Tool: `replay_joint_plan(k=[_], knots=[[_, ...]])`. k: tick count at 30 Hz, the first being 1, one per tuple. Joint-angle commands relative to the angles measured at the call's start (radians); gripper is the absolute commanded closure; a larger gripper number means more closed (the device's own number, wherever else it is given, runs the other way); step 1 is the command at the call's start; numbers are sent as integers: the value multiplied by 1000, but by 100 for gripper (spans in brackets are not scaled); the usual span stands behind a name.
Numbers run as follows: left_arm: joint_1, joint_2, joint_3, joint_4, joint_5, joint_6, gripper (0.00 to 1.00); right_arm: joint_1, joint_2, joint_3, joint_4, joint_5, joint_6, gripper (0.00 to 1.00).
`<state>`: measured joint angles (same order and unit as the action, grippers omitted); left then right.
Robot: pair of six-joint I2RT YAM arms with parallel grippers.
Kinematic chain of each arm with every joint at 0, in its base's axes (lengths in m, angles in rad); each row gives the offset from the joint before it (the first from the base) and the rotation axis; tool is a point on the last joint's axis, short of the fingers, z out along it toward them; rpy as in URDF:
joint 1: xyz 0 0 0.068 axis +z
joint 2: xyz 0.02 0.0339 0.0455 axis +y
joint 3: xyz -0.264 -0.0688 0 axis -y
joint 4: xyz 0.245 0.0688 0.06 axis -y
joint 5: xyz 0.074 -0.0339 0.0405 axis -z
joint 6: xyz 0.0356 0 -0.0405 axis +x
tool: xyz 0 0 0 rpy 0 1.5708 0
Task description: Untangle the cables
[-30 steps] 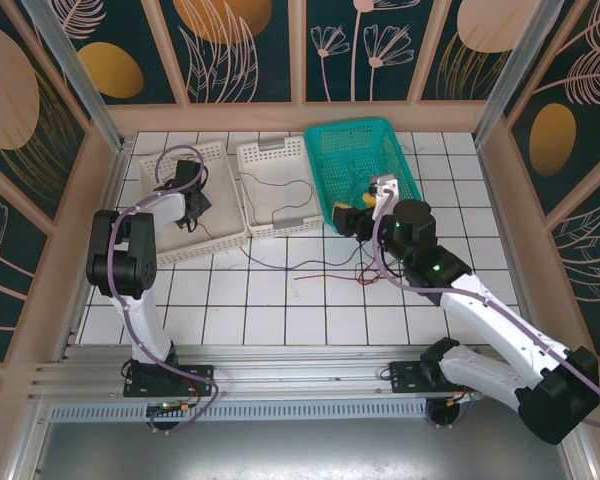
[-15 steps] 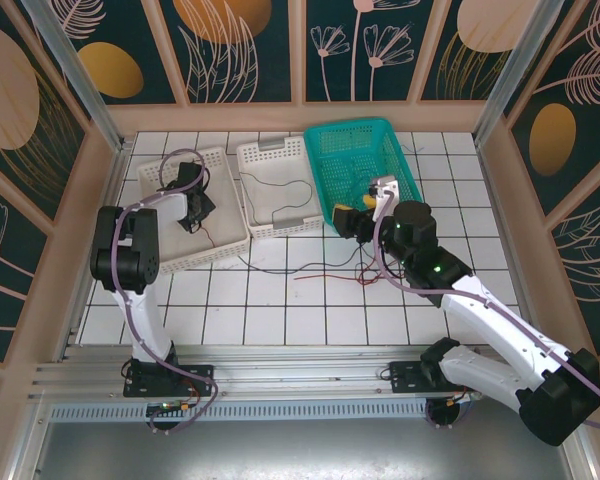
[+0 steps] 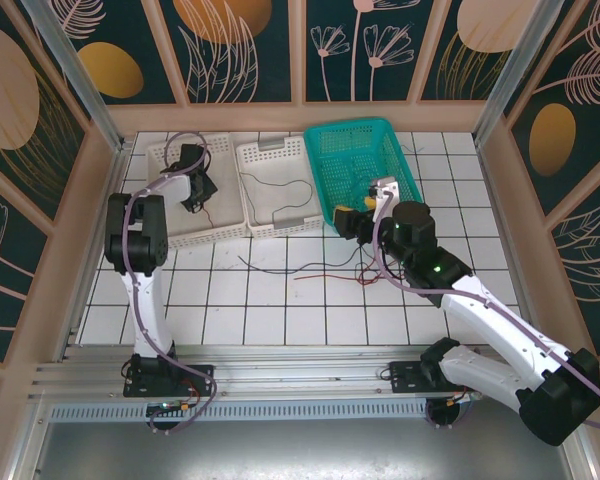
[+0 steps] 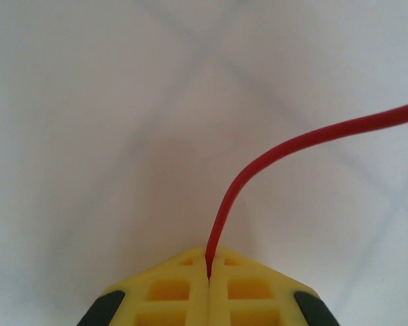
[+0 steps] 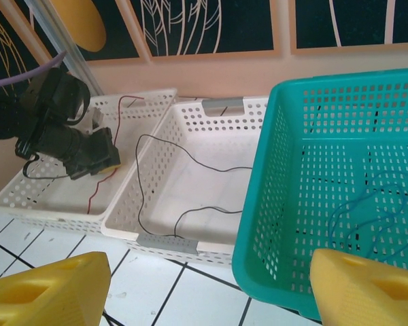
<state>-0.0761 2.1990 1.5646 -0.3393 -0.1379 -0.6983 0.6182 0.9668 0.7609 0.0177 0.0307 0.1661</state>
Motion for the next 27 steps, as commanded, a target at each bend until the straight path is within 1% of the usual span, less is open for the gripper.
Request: replay_joint_plan(k=[1,5,7,12,16,18,19,23,26,27], knots=[[11,96,44,-133,20,63,100,9,-1,29,-10,25,2,22],[13,137,123,-184,12,87,100,11,13,43,-15,26,2,22],[13,131,131,-185,17,92,93,11,15,42,-16,28,2,22],[13,87,118,-171,43,91,85,11,18,40,-8,26,10,22],[13,63,124,-184,40,98,71,10,27,45,-9,22,11,22],[13,48,128,-192,37,103,68,11,27,46,-10,23,10,22],[13,36,134,-200,35,105,64,11,27,48,-12,24,9,22],[13,-32,163,-224,34,111,43,9,29,56,-13,45,-7,22],[14,-75,226,-268,37,119,32,-5,53,87,-30,89,-17,22],[13,-88,241,-274,38,125,29,-18,63,101,-37,98,-11,20]])
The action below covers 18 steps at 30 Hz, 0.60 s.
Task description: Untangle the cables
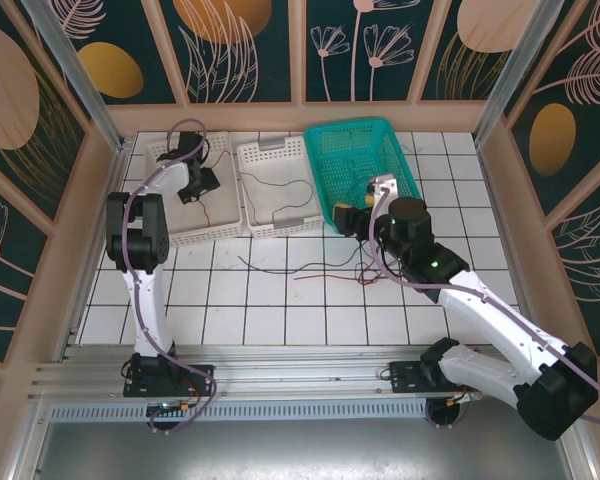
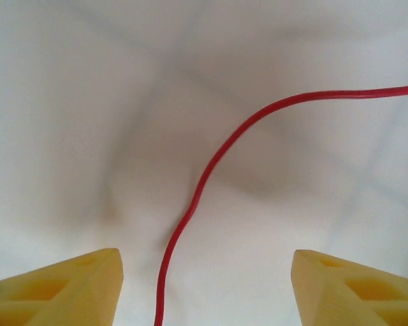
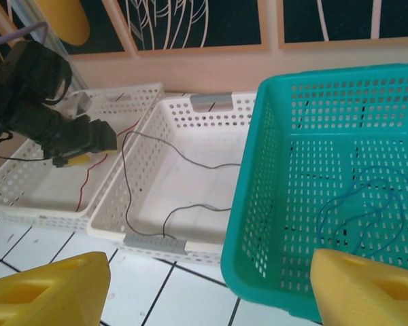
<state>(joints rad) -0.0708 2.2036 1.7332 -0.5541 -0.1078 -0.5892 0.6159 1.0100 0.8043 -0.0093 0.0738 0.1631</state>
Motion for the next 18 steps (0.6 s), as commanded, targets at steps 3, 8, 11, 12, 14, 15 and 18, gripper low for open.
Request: replay_joint_plan(k=[3,8,11,12,14,15,18], knots=[[8,-132,112,-85,13,35,22,-62,65,101,-24,15,21,18],[7,-253,89,-97,29,54,17,-246,214,199,-95,-83,87,18],[6,-383,-14,-39,50,53,10,-272,314,252,-97,-23,62,18],[6,-422,-49,-21,55,52,9,-280,344,268,-94,-1,57,18],[5,-516,-137,31,75,41,2,-305,419,309,-92,37,43,18],[7,-559,-170,55,91,37,1,-316,449,326,-89,59,39,18],[4,-658,-284,115,130,21,1,-366,559,393,-89,80,38,18]])
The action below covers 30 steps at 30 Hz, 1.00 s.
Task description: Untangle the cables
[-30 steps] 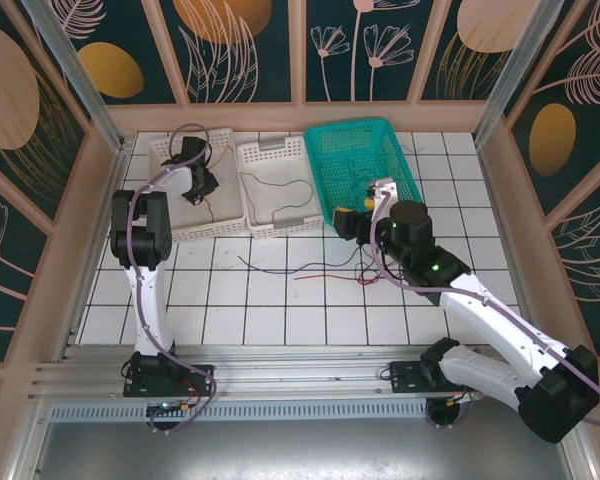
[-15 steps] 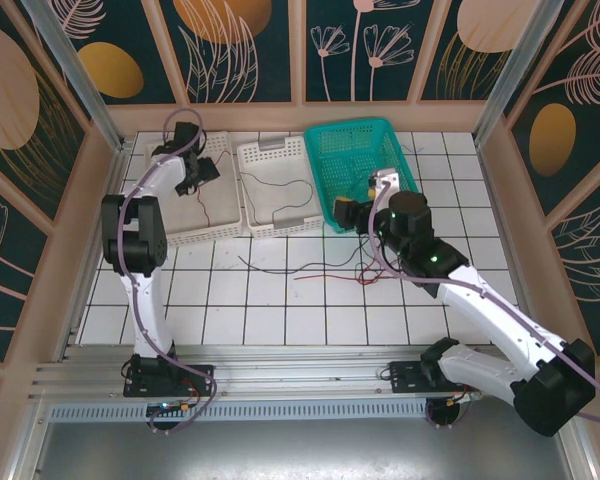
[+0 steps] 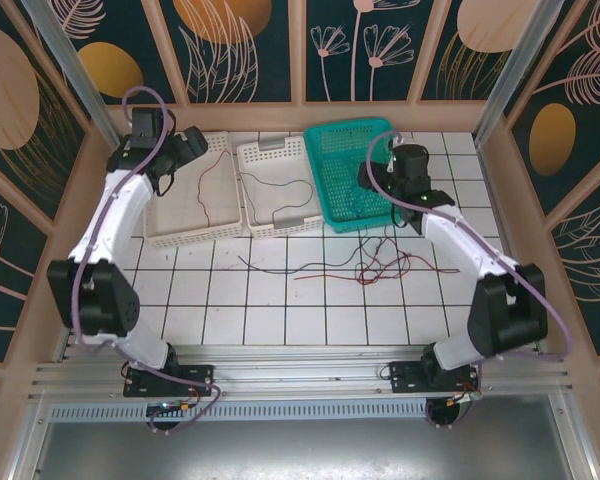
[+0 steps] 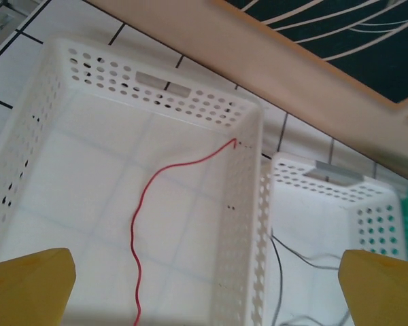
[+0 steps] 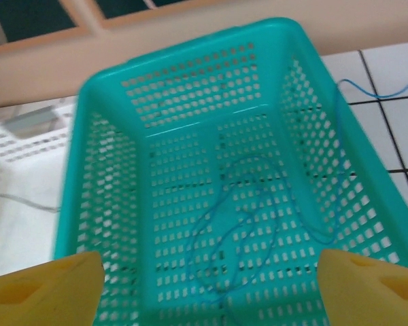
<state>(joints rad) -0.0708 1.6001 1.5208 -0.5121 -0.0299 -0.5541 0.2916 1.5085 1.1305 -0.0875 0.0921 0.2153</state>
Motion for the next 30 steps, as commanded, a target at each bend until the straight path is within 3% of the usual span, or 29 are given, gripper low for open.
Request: replay_joint_plan(k=[1,6,11,20,30], knots=[[4,-90,-115,97,51,-20,1,-53,103,98,-21,54,-15,19],[5,-272,-350,278,51,-37,2,-124,270,248,-91,91,-12,20],[5,-368,-500,417,47,-43,1,-233,329,309,-55,-61,91,20],[3,-345,-496,402,38,-24,2,-357,494,411,10,-324,317,20],[4,-338,-498,402,23,-15,1,-382,618,476,140,-405,449,21]])
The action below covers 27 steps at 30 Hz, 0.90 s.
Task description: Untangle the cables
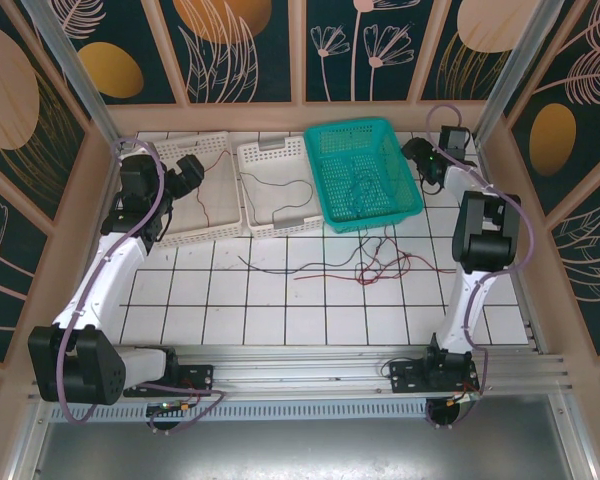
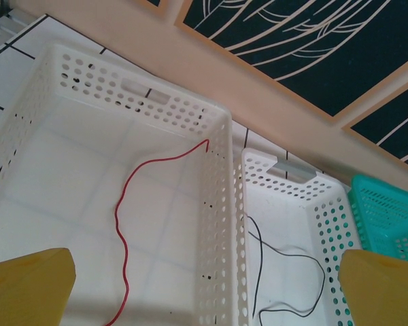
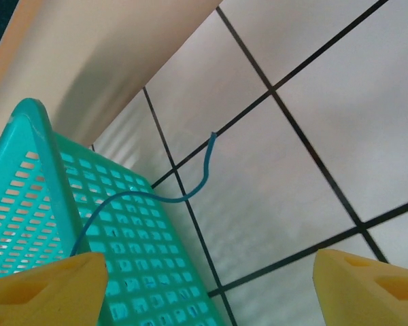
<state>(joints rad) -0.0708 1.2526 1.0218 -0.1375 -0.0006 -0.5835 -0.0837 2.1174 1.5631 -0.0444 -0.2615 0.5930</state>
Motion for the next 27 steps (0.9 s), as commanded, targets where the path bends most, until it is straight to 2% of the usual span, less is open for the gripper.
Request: replay_joint_plan(k=[1,6,9,15,20,27], knots=[[4,11,1,30,-5,15,1,-10,21,47,117,-62,87,21],[3,17,1,30,-4,19,2,-29,64,31,253,-117,189,24],[4,21,3,32,1,21,2,-36,87,24,339,-159,242,30],[4,30,4,32,2,28,2,-37,134,60,400,-205,291,43],[3,32,8,33,6,28,1,-38,150,78,435,-216,316,57],[3,34,4,37,20,33,1,-31,168,151,395,-231,293,85]])
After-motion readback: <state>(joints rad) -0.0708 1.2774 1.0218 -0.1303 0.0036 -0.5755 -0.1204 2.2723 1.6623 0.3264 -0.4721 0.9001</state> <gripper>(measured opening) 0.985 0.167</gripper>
